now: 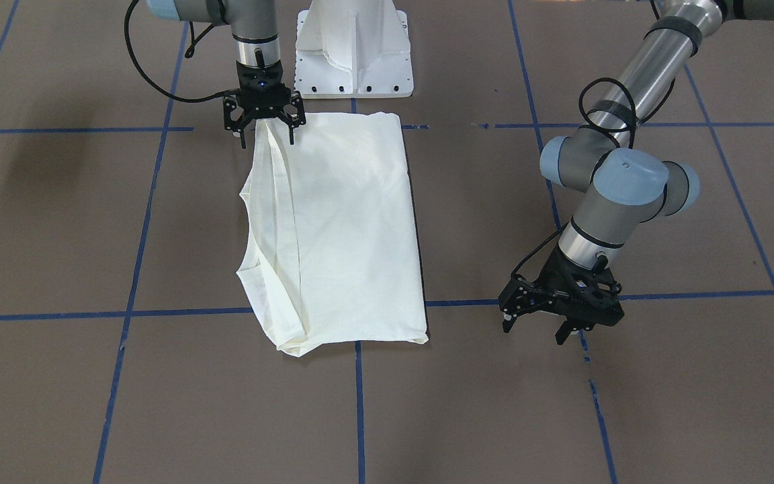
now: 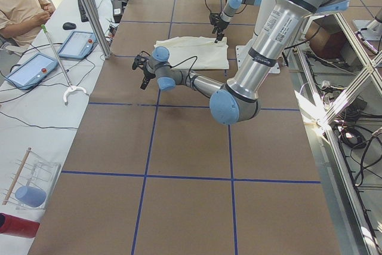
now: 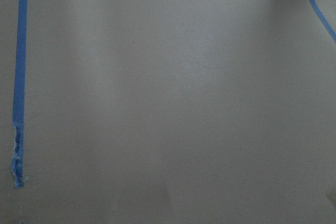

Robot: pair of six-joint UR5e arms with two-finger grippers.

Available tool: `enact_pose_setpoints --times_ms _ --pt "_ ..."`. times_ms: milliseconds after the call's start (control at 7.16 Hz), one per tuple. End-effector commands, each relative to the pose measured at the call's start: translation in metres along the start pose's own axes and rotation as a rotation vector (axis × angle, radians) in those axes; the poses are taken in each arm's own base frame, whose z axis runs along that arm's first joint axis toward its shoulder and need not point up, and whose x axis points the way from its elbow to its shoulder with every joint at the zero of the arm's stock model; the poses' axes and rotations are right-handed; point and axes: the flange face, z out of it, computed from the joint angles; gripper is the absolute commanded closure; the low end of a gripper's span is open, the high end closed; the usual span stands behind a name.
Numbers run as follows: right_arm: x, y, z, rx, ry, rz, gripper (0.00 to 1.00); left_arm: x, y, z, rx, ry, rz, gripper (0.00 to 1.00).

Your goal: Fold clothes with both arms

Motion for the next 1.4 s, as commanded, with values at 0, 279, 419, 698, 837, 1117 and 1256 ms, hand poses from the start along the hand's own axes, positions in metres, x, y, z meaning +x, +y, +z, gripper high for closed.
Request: enact_pose_setpoints --times_ms 0,279,419,698,837,1117,1256 --pt "0.013 -0.007 0.008 -0.024 0.061 -0.035 0.0 0.0 0.0 0.0 0.0 0.001 0.0 0.0" --pt "0.031 -0.019 0.015 -0.049 0.14 -0.044 0.0 0.001 -0.001 -0.001 0.001 0.002 0.001 0.0" --pt "0.05 -0.029 0.021 -0.072 0.183 -0.058 0.0 0.001 -0.001 -0.001 0.001 0.002 0.001 0.0" --pt "0.095 -0.043 0.035 -0.079 0.249 -0.069 0.0 0.001 -0.001 -0.001 0.0 0.003 0.001 0.0" --pt "0.099 -0.055 0.03 -0.08 0.234 -0.06 0.0 0.001 -0.001 -0.001 0.0 0.003 0.001 0.0" --pt "0.049 -0.104 -0.008 -0.05 0.108 0.003 0.0 0.002 0.0 0.0 -0.001 0.003 0.0 0.0" --pt "0.027 -0.119 -0.012 -0.034 0.082 0.02 0.0 0.003 0.001 0.0 -0.002 0.004 0.0 0.0"
